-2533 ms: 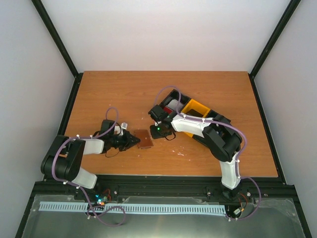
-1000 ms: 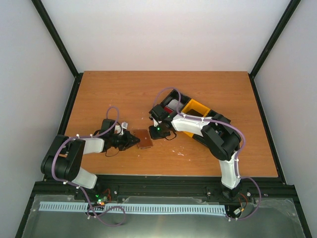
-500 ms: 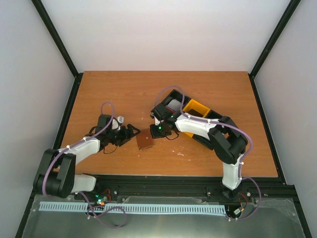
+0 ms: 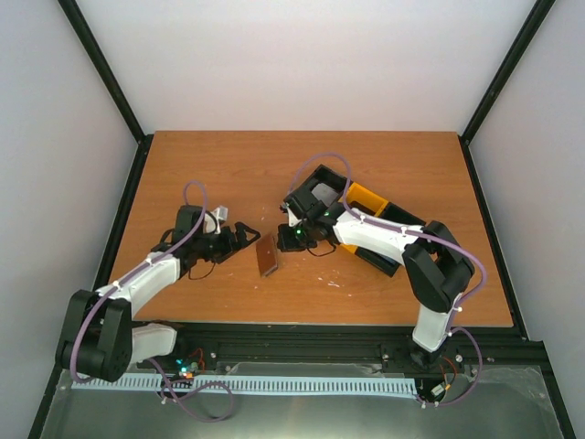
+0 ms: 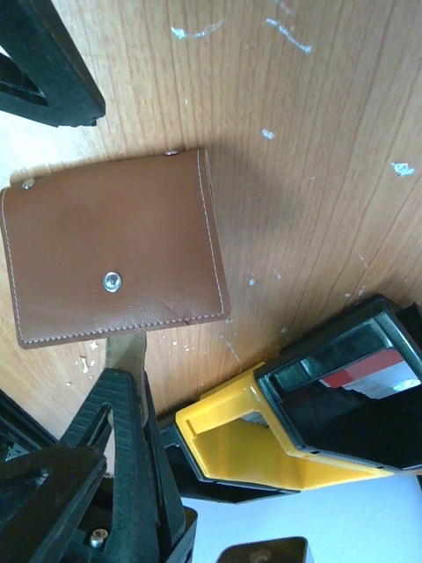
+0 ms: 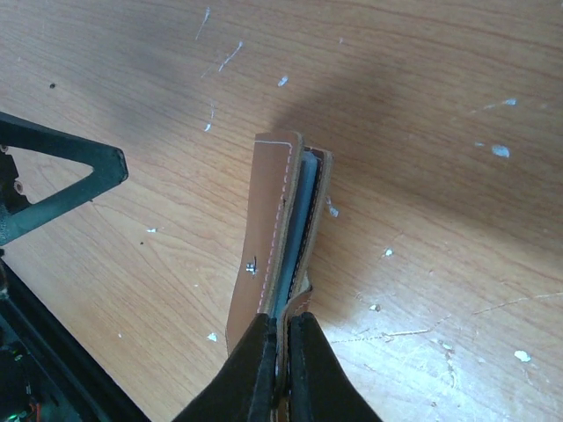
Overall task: Put the credit cards into the card holder
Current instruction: Open the card holder at the center of the board.
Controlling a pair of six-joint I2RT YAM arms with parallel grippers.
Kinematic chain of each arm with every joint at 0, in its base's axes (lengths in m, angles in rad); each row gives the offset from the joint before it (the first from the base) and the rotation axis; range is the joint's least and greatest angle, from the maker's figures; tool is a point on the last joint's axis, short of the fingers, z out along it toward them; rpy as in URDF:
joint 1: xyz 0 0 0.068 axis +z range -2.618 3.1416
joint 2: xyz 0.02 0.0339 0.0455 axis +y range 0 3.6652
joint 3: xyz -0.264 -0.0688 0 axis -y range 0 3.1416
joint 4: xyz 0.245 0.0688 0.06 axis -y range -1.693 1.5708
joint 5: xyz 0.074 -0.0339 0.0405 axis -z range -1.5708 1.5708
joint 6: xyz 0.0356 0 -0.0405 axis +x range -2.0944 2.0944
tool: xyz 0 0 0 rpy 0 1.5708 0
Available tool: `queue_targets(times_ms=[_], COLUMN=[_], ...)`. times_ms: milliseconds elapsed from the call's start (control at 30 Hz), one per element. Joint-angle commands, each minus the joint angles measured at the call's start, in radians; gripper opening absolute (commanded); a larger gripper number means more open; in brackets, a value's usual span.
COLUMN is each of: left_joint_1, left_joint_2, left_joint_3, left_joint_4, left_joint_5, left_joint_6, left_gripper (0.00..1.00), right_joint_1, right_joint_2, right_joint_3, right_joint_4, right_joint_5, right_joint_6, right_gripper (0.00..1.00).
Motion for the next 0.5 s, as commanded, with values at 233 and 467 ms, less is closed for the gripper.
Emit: queue_targets(times_ms=[233, 467], left_joint_1=[-0.084, -0.155], left_joint_2=[0.121, 0.208], left_joint_3=[0.13, 0.191], left_joint_4=[-0.117, -0.207], left_joint_5=[-0.012, -0.143], left_joint_6=[-0.043, -0.034], left_gripper=[0.96, 0.94], right_joint_1=[0.002, 0.004], right_joint_2=[-0.042, -0.059], right_joint_3=[-0.025, -0.027], right_joint_4=[0.069, 0.073], right_joint_5=[-0.043, -0.045], right_joint_6=[0.063, 0.067], right_gripper=[0.03, 0.03])
